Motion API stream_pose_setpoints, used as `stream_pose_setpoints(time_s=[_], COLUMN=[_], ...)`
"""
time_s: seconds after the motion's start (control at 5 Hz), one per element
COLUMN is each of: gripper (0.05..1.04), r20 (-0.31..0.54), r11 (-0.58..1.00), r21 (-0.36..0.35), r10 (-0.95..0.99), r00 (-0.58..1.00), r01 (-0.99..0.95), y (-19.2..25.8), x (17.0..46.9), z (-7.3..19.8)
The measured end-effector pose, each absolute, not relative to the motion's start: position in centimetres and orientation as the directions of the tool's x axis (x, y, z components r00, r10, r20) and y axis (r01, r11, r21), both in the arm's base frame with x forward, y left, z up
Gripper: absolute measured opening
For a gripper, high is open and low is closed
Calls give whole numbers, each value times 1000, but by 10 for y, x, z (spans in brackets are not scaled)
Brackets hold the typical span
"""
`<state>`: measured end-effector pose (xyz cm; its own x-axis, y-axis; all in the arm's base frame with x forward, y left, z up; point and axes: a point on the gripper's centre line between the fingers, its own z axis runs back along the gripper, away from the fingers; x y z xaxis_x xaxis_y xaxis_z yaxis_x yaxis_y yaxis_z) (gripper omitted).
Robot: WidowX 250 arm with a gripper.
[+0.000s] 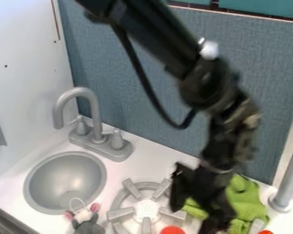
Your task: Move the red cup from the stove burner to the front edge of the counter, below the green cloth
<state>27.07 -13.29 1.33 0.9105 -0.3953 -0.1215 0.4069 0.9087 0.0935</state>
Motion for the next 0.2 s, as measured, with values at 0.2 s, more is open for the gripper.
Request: stream_pose_setpoints(time_s=[0.2], gripper=[1001], r20=[-138], r11=[896], r21=[88], r10=[-422], r00=[896], r01=[435], y=[-154], x=[269], z=[35])
